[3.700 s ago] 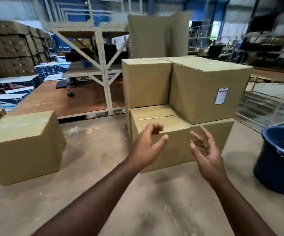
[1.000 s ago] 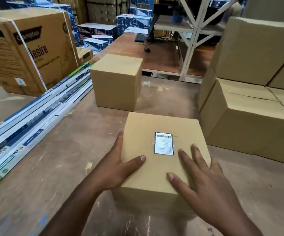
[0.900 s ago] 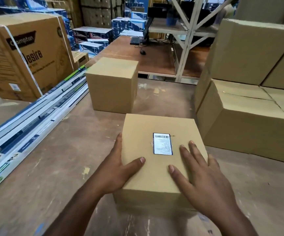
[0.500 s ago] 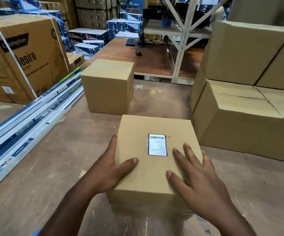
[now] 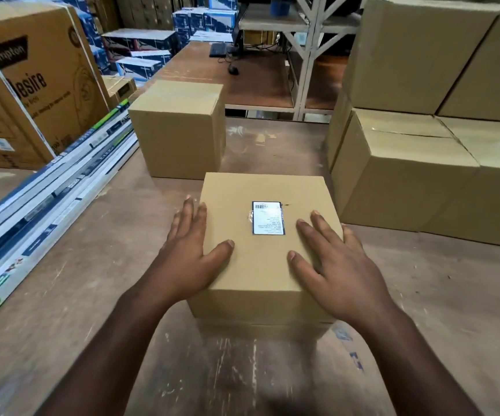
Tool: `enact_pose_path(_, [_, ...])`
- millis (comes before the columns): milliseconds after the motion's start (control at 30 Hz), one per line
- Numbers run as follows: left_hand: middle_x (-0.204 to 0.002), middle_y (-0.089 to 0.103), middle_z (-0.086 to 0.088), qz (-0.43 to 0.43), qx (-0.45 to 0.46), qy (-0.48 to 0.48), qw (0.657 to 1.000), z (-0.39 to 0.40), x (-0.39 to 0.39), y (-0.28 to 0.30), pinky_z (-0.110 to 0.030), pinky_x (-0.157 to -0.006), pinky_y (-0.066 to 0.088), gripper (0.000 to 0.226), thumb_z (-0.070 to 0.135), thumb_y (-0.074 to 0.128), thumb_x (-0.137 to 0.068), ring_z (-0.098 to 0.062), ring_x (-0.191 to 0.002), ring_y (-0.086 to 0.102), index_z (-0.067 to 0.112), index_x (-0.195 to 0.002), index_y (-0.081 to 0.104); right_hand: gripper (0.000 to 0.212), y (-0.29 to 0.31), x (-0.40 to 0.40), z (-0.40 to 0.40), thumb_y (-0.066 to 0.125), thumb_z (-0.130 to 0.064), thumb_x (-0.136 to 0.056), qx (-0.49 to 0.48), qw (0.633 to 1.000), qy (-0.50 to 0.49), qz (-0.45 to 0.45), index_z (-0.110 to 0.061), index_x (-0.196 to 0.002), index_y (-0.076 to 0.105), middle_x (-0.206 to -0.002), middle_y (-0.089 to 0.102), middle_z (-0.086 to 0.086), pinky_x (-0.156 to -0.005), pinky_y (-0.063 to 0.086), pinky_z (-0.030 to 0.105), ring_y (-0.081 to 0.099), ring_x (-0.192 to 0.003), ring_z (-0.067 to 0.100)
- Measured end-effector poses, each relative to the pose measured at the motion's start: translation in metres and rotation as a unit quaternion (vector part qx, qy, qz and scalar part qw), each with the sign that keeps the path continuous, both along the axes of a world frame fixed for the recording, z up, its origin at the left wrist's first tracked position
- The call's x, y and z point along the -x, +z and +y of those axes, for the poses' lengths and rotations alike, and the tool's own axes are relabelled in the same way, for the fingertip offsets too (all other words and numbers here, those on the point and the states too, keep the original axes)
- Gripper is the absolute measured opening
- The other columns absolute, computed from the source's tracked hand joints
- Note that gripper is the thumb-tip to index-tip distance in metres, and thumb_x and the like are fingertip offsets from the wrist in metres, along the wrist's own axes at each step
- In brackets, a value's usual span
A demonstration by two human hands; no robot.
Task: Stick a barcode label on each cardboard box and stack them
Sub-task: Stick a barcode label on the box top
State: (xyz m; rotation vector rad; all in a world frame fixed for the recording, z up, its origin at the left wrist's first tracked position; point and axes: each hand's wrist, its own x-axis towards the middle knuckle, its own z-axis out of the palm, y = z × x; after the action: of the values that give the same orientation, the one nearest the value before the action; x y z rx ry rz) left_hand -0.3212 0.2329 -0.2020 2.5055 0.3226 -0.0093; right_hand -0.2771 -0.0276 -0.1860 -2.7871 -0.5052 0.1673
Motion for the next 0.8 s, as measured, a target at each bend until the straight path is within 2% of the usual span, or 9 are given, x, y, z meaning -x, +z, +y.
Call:
enact_pose_path(67, [-0.168,-0.016,0.015,-0.032,-0.065,-0.034,0.997,-0.006,-0.003,0.002,-0.042,-0.123,-0.008,0.082,0.065,0.032,-0.09,-0.008,-0.154,-0.017,0.032,-0.162,0.009,0.069,-0.002,-0.002,-0.003,0.028,-0.071,-0.099,-0.001,1.0,0.004,-0.004,-0.05,-0.161,0.01,-0.171,-0.004,-0.025,-0.119,0.031,0.047,0.005,-0.159,0.031])
enact_pose_path(133, [-0.17,0.0,0.014,-0.061,-0.106,-0.06,0.991,-0.011,-0.007,0.006,-0.044,-0.123,-0.014,0.076,0.061,0.03,-0.091,-0.007,-0.156,-0.009,0.03,-0.16,0.024,0.07,-0.002,-0.003,-0.004,0.028,-0.072,-0.099,0.006,1.0,0.008,-0.006,-0.049,-0.162,0.009,-0.171,-0.005,-0.024,-0.121,0.029,0.047,0.005,-0.159,0.031])
enact_pose_path(233, [-0.167,0.022,0.013,-0.082,-0.114,-0.093,0.986,-0.017,-0.019,0.015,-0.046,-0.126,-0.01,0.06,0.052,0.043,-0.099,-0.006,-0.155,0.01,0.029,-0.154,0.039,0.072,0.002,-0.008,-0.004,0.029,-0.074,-0.098,0.002,1.0,0.013,-0.001,-0.047,-0.162,0.011,-0.172,-0.003,-0.021,-0.123,0.025,0.048,0.003,-0.16,0.029])
enact_pose_path(333, [-0.162,0.036,0.012,-0.1,-0.076,-0.113,0.986,-0.019,-0.036,0.018,-0.047,-0.127,0.002,0.049,0.04,0.051,-0.102,-0.005,-0.152,0.024,0.026,-0.148,0.049,0.075,0.006,-0.02,-0.005,0.028,-0.077,-0.097,0.01,1.0,0.02,0.002,-0.044,-0.163,0.01,-0.173,-0.002,-0.017,-0.123,0.024,0.051,0.001,-0.161,0.025])
enact_pose_path(400, [-0.16,0.04,0.012,-0.095,-0.069,-0.127,0.985,-0.02,-0.047,0.017,-0.049,-0.126,0.012,0.047,0.039,0.052,-0.101,-0.006,-0.15,0.029,0.026,-0.146,0.052,0.078,0.01,-0.029,-0.008,0.028,-0.078,-0.097,0.025,0.999,0.02,-0.006,-0.041,-0.163,0.014,-0.174,0.001,-0.014,-0.123,0.024,0.052,0.001,-0.161,0.024])
enact_pose_path(467, [-0.156,0.044,0.011,-0.093,-0.073,-0.14,0.983,-0.021,-0.054,0.017,-0.05,-0.124,0.018,0.047,0.04,0.052,-0.1,-0.009,-0.147,0.035,0.026,-0.144,0.054,0.075,0.015,-0.034,-0.01,0.035,-0.075,-0.097,0.035,0.998,0.027,-0.035,-0.036,-0.16,0.027,-0.173,0.014,-0.009,-0.122,0.027,0.051,0.007,-0.16,0.024])
enact_pose_path(633, [-0.149,0.055,0.005,-0.118,-0.058,-0.121,0.984,-0.023,-0.063,0.017,-0.035,-0.117,0.034,0.058,0.046,0.049,-0.089,-0.015,-0.137,0.047,0.018,-0.138,0.063,0.051,0.028,-0.046,0.004,0.057,-0.053,-0.099,-0.041,0.989,0.072,-0.121,-0.031,-0.145,0.056,-0.143,0.061,-0.009,-0.105,0.04,0.037,0.049,-0.134,0.019])
enact_pose_path(700, [-0.15,0.053,0.007,-0.124,-0.061,-0.115,0.984,-0.022,-0.064,0.012,-0.034,-0.118,0.033,0.057,0.047,0.05,-0.092,-0.014,-0.139,0.045,0.019,-0.141,0.06,0.051,0.026,-0.058,0.018,0.06,-0.05,-0.098,-0.062,0.99,0.084,-0.097,-0.029,-0.144,0.058,-0.137,0.062,-0.005,-0.104,0.045,0.039,0.052,-0.128,0.021])
enact_pose_path(800, [-0.157,0.045,0.009,-0.125,-0.082,-0.118,0.982,-0.022,-0.062,0.007,-0.036,-0.122,0.027,0.053,0.043,0.052,-0.1,-0.012,-0.145,0.036,0.021,-0.148,0.052,0.055,0.018,-0.078,0.037,0.057,-0.051,-0.098,-0.004,0.991,0.099,-0.087,-0.023,-0.145,0.056,-0.135,0.054,0.001,-0.105,0.044,0.043,0.048,-0.126,0.026])
